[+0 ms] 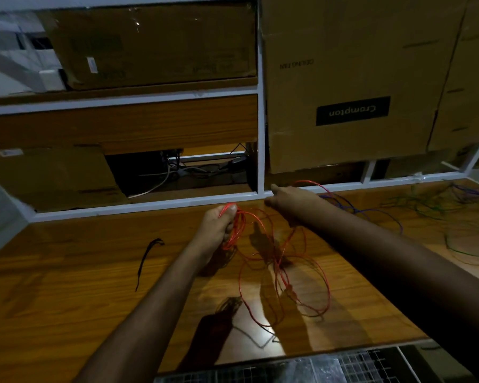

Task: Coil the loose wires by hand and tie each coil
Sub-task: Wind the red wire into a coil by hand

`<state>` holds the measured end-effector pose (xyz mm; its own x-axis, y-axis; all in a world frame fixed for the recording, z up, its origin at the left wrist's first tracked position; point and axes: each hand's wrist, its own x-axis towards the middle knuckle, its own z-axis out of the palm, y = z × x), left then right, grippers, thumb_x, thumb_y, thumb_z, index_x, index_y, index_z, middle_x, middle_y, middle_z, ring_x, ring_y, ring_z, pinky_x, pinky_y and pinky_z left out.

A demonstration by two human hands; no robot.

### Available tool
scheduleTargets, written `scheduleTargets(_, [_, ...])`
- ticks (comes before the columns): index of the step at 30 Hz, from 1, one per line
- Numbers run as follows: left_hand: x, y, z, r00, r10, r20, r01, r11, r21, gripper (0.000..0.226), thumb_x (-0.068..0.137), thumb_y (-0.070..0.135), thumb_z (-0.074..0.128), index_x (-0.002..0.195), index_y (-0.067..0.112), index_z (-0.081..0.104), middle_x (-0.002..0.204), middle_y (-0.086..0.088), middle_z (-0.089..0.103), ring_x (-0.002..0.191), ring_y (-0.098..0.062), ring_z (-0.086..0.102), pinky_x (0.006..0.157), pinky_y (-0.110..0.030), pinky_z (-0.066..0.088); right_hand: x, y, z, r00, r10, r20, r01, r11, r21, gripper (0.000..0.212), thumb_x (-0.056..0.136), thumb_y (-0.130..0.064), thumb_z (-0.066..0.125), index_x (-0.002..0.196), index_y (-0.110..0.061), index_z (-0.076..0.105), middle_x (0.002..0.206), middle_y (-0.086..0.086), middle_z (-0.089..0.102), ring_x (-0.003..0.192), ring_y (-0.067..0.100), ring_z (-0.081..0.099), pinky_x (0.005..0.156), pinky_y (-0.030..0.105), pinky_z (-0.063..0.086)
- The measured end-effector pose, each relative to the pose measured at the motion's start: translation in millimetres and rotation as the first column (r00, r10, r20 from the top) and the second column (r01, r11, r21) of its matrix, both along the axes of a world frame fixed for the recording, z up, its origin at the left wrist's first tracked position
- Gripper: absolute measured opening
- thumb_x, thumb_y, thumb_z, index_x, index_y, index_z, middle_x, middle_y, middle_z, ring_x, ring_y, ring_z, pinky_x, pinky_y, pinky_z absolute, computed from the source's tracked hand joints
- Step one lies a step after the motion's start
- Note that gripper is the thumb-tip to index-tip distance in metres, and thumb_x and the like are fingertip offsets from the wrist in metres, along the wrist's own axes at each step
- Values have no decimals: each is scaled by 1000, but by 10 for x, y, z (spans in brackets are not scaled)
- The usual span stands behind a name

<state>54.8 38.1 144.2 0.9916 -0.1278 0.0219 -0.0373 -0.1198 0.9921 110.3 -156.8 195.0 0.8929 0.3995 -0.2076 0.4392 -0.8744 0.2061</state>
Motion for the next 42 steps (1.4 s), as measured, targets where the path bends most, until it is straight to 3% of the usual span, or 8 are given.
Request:
scheduleTargets(4, [38, 23, -34, 1000, 23, -5, -23, 999, -27, 33, 105, 32, 42, 75, 20, 50, 55, 9, 42, 46, -6, 36, 45, -19, 30, -17, 34, -36, 988, 135, 76, -137, 990, 29, 48, 99, -24, 55, 145, -22, 42, 146, 17, 44, 120, 30, 56, 90, 39, 52])
scheduleTargets(13, [171, 190, 11, 1000, 24, 19, -22, 992, -122, 34, 106, 32, 40, 73, 24, 44, 53, 10, 33, 43, -6, 27, 40, -19, 24, -40, -156, -274, 947, -124, -296, 236, 896, 377, 20, 99, -20, 57, 119, -17, 59, 95, 0, 62, 78, 12, 70, 57, 19, 51])
scheduleTargets(19, [199, 181, 85, 998, -1, 59, 13, 980, -201, 34, 105, 31, 41, 73, 22, 41, 54, 7, 29, 40, -6, 22, 36, -19, 19, 7, -132, -823, 811, -217, -543, 578, 439, 687, 24, 103, -34, 48, 108, -12, 56, 98, 10, 66, 77, 17, 66, 66, 31, 57])
scheduleTargets(25, [128, 206, 238, 993, -28, 114, 49, 981, -189, 34, 106, 32, 39, 74, 21, 44, 53, 9, 33, 42, -6, 25, 38, -19, 23, -14, 117, -1082, 519, 20, -855, 818, 279, 503, 69, 100, -64, 25, 132, -10, 52, 111, 20, 68, 72, 17, 63, 51, 23, 47])
scheduleTargets(31, [28, 228, 321, 988, -62, 141, 83, 986, -147, 32, 104, 34, 42, 75, 20, 43, 55, 7, 32, 44, -8, 25, 40, -21, 20, 190, 322, -1186, 357, 223, -907, 924, -227, 308, 89, 86, -77, 43, 129, 1, 49, 109, 26, 70, 82, 28, 74, 54, 32, 57])
scheduleTargets(35, [-29, 287, 302, 988, -65, 142, 86, 986, -146, 32, 104, 34, 41, 75, 19, 43, 56, 5, 30, 44, -9, 23, 40, -22, 19, 269, 389, -967, 399, 282, -873, 828, -520, 210, 46, 96, -42, 58, 124, -6, 51, 112, 27, 66, 81, 31, 75, 52, 33, 59])
scheduleTargets(38, [-49, 380, 260, 990, -67, 126, 89, 980, -178, 31, 101, 34, 43, 75, 19, 41, 56, 4, 28, 42, -7, 22, 37, -18, 22, 305, 357, -833, 439, 89, -894, 824, -438, 361, 26, 101, -24, 51, 122, -9, 53, 110, 17, 63, 82, 23, 69, 58, 29, 59])
scheduleTargets(42, [-82, 519, 188, 993, -49, 106, 67, 983, -170, 31, 104, 34, 41, 76, 19, 43, 56, 5, 28, 43, -7, 22, 38, -18, 24, 347, 303, -778, 591, -274, -758, 792, 23, 609, 31, 107, -30, 33, 113, -7, 54, 91, 8, 51, 65, 15, 46, 53, 26, 37])
